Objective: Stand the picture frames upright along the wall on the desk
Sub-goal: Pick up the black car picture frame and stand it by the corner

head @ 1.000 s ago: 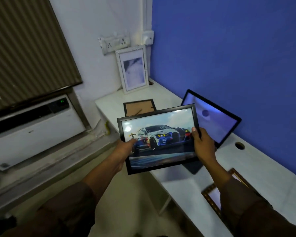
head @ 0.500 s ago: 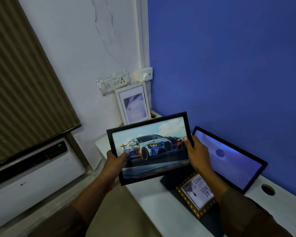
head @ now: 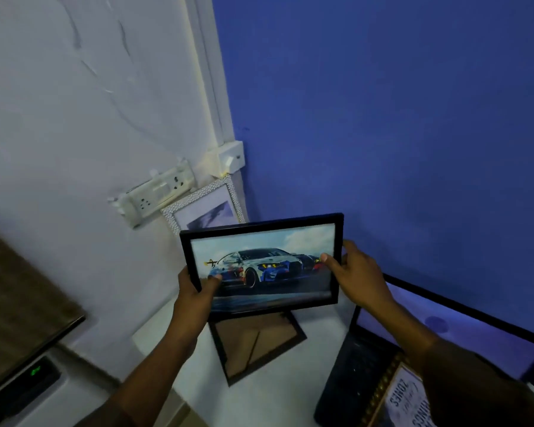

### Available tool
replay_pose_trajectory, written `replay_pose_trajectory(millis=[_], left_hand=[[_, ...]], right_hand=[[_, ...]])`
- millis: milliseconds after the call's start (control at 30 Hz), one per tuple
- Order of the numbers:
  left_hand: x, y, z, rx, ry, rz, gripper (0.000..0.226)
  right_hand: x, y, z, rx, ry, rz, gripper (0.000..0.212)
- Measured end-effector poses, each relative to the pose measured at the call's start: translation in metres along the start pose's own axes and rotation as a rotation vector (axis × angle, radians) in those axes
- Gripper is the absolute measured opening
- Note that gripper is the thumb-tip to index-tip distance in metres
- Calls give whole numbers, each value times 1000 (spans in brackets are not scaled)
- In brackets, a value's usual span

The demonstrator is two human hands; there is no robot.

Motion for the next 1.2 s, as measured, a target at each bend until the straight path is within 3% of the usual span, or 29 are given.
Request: replay_pose_trajectory(millis=[333,500,600,767,933,1200], left_hand=[[61,203,-19,75,22,-351,67],[114,269,-45,60,16,-470,70],[140,284,-35,-1,42,-522,68],[189,302,-34,-98,71,-574,47],[242,326,-52,-112,130,-592,51],[283,346,-89,-174,196,-667,70]], right_hand=[[25,101,-6,329,50,133,57],[12,132,9,458,78,171,45],[5,143,23,516,70,167,38],[-5,169,54,612,61,153,39],[-3,190,94,736,94,120,46],[13,203,134,791,184,62,40]])
Point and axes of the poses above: each hand's wrist, its own y-axis towards the middle knuckle, its own x-axis out of the palm, z = x × y, the point moved 3 cm from there along y, towards the middle knuckle, and after that the axes turned 4 degrees about x, right-handed, at the moved point
